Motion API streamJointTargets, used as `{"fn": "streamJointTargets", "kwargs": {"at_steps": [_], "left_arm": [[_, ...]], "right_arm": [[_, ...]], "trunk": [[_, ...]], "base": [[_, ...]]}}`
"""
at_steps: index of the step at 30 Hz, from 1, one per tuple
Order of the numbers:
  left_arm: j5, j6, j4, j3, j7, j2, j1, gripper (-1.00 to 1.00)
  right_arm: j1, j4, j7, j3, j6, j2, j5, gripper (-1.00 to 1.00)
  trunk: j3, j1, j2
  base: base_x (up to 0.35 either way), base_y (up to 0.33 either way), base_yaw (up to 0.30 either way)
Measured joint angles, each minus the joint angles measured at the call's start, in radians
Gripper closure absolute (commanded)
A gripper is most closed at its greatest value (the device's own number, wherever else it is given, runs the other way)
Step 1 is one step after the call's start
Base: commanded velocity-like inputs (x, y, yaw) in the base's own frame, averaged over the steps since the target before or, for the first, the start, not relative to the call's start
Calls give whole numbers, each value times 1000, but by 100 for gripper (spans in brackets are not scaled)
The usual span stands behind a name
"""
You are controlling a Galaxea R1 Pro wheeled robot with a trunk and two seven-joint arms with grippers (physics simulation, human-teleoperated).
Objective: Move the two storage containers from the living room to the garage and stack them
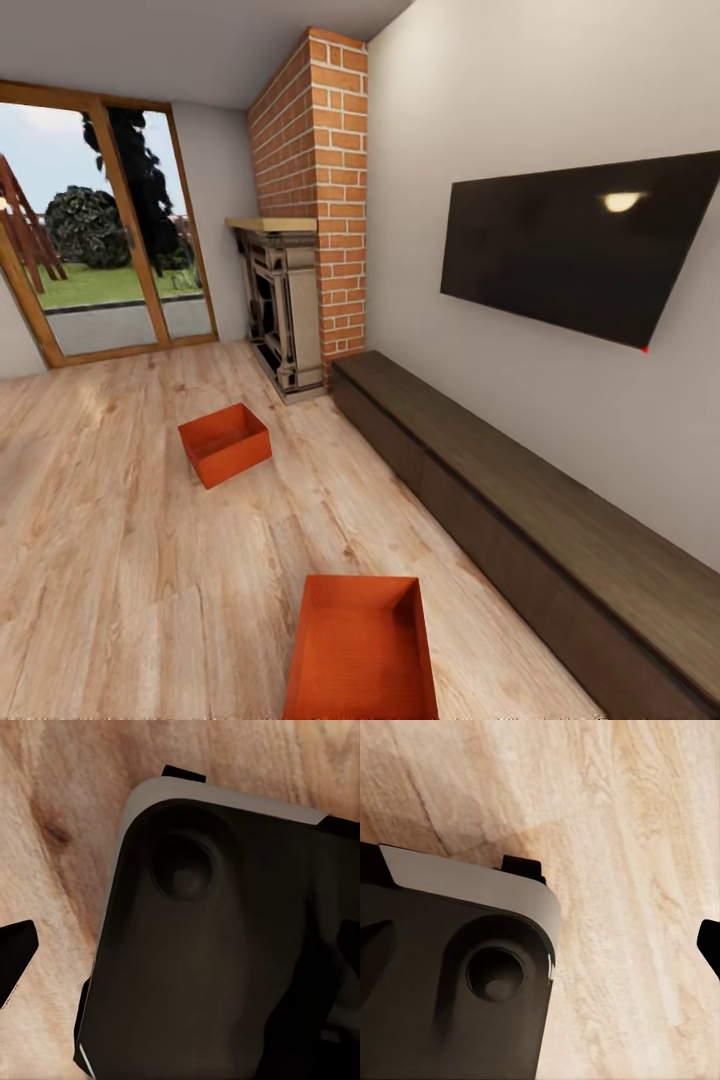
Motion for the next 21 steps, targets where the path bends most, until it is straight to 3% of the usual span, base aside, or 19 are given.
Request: {"fn": "streamJointTargets", "kwargs": {"at_steps": [21], "left_arm": [[-4,0,0,-3,0,4,0,-100]], "right_arm": [[0,0,4,0,3,1,-4,-100]], "trunk": [[-34,0,0]], "base": [[0,0,0]]}}
